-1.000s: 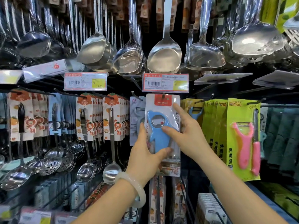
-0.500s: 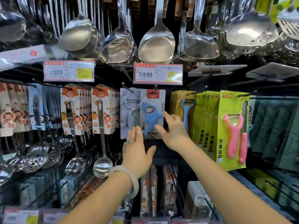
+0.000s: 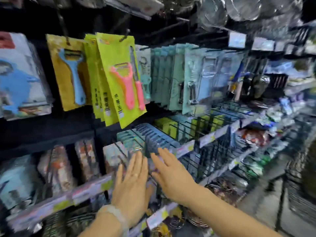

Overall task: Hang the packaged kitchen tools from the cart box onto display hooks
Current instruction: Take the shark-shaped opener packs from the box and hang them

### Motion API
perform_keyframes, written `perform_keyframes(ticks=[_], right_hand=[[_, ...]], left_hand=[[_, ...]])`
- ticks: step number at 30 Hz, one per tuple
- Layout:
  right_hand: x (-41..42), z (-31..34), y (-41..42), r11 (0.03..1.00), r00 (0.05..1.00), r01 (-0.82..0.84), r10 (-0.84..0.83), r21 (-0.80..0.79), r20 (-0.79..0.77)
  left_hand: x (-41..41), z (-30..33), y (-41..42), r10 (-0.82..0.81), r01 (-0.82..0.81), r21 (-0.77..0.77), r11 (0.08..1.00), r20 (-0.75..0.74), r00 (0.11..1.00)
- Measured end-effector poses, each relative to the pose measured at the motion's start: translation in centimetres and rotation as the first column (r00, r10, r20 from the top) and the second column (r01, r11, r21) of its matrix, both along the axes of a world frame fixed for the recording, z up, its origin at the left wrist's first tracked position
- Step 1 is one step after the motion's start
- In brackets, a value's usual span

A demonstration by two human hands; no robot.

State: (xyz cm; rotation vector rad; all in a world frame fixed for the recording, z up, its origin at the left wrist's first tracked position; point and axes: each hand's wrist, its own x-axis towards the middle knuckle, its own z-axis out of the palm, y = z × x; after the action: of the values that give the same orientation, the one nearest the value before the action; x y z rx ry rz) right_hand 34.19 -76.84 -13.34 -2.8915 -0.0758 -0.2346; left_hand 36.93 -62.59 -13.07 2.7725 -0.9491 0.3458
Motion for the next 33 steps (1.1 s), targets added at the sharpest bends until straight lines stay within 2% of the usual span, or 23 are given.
perform_keyframes(ticks=[2,4,6,12,14,17,22,27,33], right_hand=[[-2.2,-0.9,-5.0,0.992,0.994,0.103,-0.105,-0.072,-0.024],[-4.7,-1.2,-10.0,0.965,0.969,0.230,-0.239,-0.124,-0.066],[-7.5,-1.8,-15.1,0.927,0.931,0.337,-0.354,-0.163,-0.086],[-17.3,-6.5,-32.5,0.809,0.814,0.538,-0.571,-0.236,-0.102],[-21.0,-5.1,-36.4,0.767,0.766,0.595,-0.632,-0.240,-0.121],[-25.5,-4.6,-42.6,0.749,0.737,0.629,-0.660,-0.210,-0.148],[-28.9,-5.3,-50.5,0.661,0.644,0.732,-0.750,-0.164,-0.148],[-28.5,-6.3,-58.2,0.607,0.587,0.787,-0.791,-0.108,-0.173],[-26.1,-6.6,-72.2,0.494,0.478,0.858,-0.868,-0.142,-0.133]], left_hand=[[-1.6,-0.8,-3.9,-0.024,0.045,0.111,0.993,-0.186,0.982],[-2.9,-0.7,-8.7,-0.055,0.084,0.156,0.984,-0.183,0.982],[-4.3,-0.9,-14.2,-0.107,0.135,0.130,0.982,-0.203,0.973],[-12.1,-2.4,-32.8,-0.291,0.334,0.131,0.933,-0.268,0.918],[-14.9,-2.9,-38.3,-0.348,0.396,0.148,0.906,-0.270,0.898],[-18.0,-3.6,-45.4,-0.407,0.468,0.184,0.864,-0.292,0.866],[-19.8,-4.8,-55.4,-0.501,0.565,0.140,0.813,-0.326,0.802],[-18.2,-6.6,-65.7,-0.579,0.638,0.124,0.760,-0.318,0.751],[-14.2,-6.3,-79.9,-0.648,0.704,0.102,0.703,-0.317,0.693]])
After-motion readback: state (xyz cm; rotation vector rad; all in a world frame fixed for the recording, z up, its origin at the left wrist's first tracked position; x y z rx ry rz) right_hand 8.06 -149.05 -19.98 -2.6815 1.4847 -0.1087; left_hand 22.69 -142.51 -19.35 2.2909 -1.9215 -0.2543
